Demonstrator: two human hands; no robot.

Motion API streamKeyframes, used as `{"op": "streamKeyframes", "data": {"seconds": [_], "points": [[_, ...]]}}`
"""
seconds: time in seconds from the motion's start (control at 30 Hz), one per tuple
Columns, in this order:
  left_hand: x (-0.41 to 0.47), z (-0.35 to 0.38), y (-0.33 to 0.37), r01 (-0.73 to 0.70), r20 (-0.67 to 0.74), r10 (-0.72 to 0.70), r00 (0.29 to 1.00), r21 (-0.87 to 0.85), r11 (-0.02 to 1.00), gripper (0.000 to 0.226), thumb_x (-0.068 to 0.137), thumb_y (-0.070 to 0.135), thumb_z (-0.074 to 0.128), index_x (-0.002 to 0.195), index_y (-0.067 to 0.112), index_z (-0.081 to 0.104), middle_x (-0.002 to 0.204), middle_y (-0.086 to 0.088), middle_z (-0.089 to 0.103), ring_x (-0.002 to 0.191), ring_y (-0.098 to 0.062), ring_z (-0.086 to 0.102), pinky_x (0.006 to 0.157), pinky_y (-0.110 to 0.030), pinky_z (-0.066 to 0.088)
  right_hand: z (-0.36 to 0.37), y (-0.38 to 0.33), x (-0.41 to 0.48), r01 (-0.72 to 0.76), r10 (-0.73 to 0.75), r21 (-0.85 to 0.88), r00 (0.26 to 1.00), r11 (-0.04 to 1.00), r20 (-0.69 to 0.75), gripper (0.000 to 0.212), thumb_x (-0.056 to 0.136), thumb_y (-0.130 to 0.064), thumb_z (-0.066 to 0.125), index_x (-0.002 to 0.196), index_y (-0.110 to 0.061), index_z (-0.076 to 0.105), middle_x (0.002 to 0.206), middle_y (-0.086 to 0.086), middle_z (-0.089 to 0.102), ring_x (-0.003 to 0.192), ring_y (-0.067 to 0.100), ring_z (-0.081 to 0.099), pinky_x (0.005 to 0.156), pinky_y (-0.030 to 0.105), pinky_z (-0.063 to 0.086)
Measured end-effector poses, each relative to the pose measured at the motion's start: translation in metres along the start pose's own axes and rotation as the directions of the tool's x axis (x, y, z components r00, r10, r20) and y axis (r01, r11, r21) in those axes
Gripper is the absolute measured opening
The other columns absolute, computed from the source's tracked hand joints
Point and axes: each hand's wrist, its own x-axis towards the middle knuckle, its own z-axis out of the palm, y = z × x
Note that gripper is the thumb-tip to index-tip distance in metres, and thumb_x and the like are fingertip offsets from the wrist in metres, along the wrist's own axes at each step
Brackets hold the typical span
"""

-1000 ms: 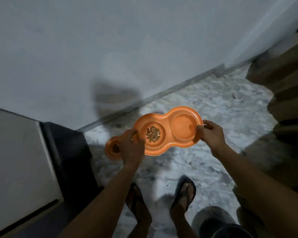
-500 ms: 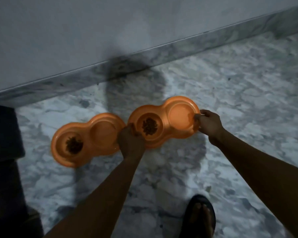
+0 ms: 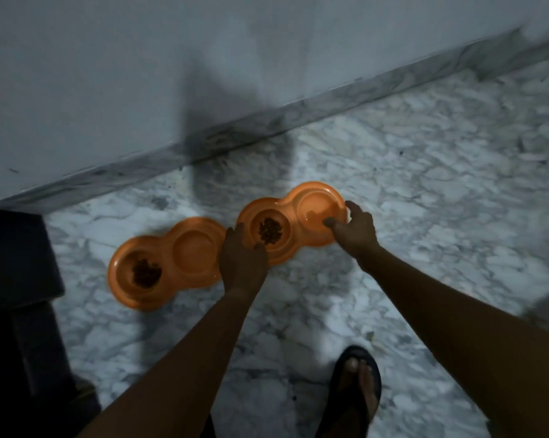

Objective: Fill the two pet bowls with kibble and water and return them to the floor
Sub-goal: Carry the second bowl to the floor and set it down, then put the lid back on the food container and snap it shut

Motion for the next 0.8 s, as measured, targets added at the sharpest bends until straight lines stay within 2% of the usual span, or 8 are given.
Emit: {"op": "streamKeyframes", "data": {"seconds": [0.07, 0.17, 0.3, 0.43, 0.5, 0.6, 0.7, 0.8], "points": [[-0.032, -0.036, 0.026, -0.025, 0.023, 0.024, 0.999, 0.024, 0.999, 0.059, 0.088, 0.019, 0.063, 0.144, 0.011, 0.047, 0.148, -0.013, 0.047, 0.137, -0.029, 0.043, 0.112, -0.040, 0.035, -0.013, -0.022, -0.053, 0.053, -0.052, -0.034, 0.999, 0.998, 0.011, 0.076, 0.082, -0.037, 0.077, 0.150, -0.018, 0.048, 0.145, 0.022, 0.050, 0.133, 0.039, 0.051, 0.108, 0.050, 0.046], [-0.091, -0.109, 0.077, -0.094, 0.047, 0.092, 0.995, 0.032, 0.995, 0.058, 0.088, 0.015, 0.064, 0.143, 0.012, 0.048, 0.150, -0.013, 0.044, 0.140, -0.026, 0.039, 0.113, -0.037, 0.033, -0.045, -0.075, -0.153, 0.116, -0.115, -0.040, 0.993, 0.992, 0.042, 0.068, 0.085, -0.033, 0.076, 0.147, -0.017, 0.052, 0.145, 0.016, 0.052, 0.131, 0.034, 0.054, 0.101, 0.039, 0.048], [-0.192, -0.243, 0.146, -0.209, 0.010, 0.209, 0.978, 0.001, 0.978, 0.052, 0.084, 0.010, 0.065, 0.135, 0.010, 0.056, 0.144, -0.013, 0.052, 0.134, -0.026, 0.046, 0.113, -0.036, 0.033, -0.101, -0.164, -0.312, 0.222, -0.221, -0.010, 0.973, 0.975, 0.058, 0.057, 0.089, -0.028, 0.073, 0.142, -0.014, 0.057, 0.145, 0.011, 0.055, 0.134, 0.028, 0.052, 0.099, 0.033, 0.043], [-0.276, -0.361, 0.180, -0.350, -0.021, 0.352, 0.936, 0.061, 0.935, 0.053, 0.077, 0.024, 0.060, 0.129, 0.012, 0.063, 0.135, -0.010, 0.061, 0.128, -0.026, 0.053, 0.110, -0.039, 0.038, -0.136, -0.232, -0.454, 0.307, -0.308, 0.042, 0.951, 0.951, 0.018, 0.048, 0.091, -0.028, 0.069, 0.138, -0.021, 0.059, 0.142, 0.009, 0.052, 0.134, 0.025, 0.050, 0.104, 0.033, 0.042], [-0.323, -0.421, 0.183, -0.395, -0.008, 0.398, 0.917, 0.104, 0.913, 0.051, 0.079, 0.022, 0.062, 0.129, 0.013, 0.063, 0.138, -0.009, 0.058, 0.133, -0.023, 0.049, 0.114, -0.031, 0.032, -0.142, -0.259, -0.527, 0.368, -0.369, 0.060, 0.930, 0.928, 0.003, 0.046, 0.090, -0.029, 0.069, 0.135, -0.022, 0.061, 0.140, 0.008, 0.052, 0.129, 0.024, 0.053, 0.103, 0.032, 0.042], [-0.391, -0.501, 0.164, -0.446, 0.054, 0.443, 0.895, 0.135, 0.885, 0.045, 0.082, 0.020, 0.069, 0.127, 0.017, 0.064, 0.131, -0.003, 0.063, 0.124, -0.018, 0.056, 0.107, -0.025, 0.037, -0.135, -0.280, -0.623, 0.444, -0.445, 0.105, 0.895, 0.890, -0.017, 0.041, 0.090, -0.030, 0.069, 0.130, -0.023, 0.064, 0.137, 0.006, 0.055, 0.123, 0.021, 0.056, 0.099, 0.033, 0.045], [-0.457, -0.583, 0.112, -0.437, -0.071, 0.449, 0.891, 0.137, 0.889, 0.043, 0.080, 0.019, 0.072, 0.122, 0.020, 0.069, 0.120, -0.004, 0.069, 0.114, -0.021, 0.063, 0.101, -0.028, 0.044, -0.105, -0.286, -0.716, 0.530, -0.541, 0.166, 0.841, 0.832, 0.025, 0.037, 0.092, -0.028, 0.067, 0.129, -0.022, 0.064, 0.135, 0.006, 0.055, 0.113, 0.016, 0.053, 0.091, 0.030, 0.041], [-0.507, -0.650, 0.067, -0.409, -0.194, 0.434, 0.880, 0.155, 0.899, 0.044, 0.077, 0.024, 0.071, 0.122, 0.020, 0.070, 0.119, -0.004, 0.070, 0.109, -0.020, 0.065, 0.093, -0.021, 0.044, -0.071, -0.289, -0.789, 0.565, -0.592, 0.223, 0.802, 0.795, 0.078, 0.035, 0.092, -0.028, 0.067, 0.126, -0.022, 0.065, 0.134, 0.005, 0.057, 0.107, 0.015, 0.053, 0.091, 0.033, 0.044]]}}
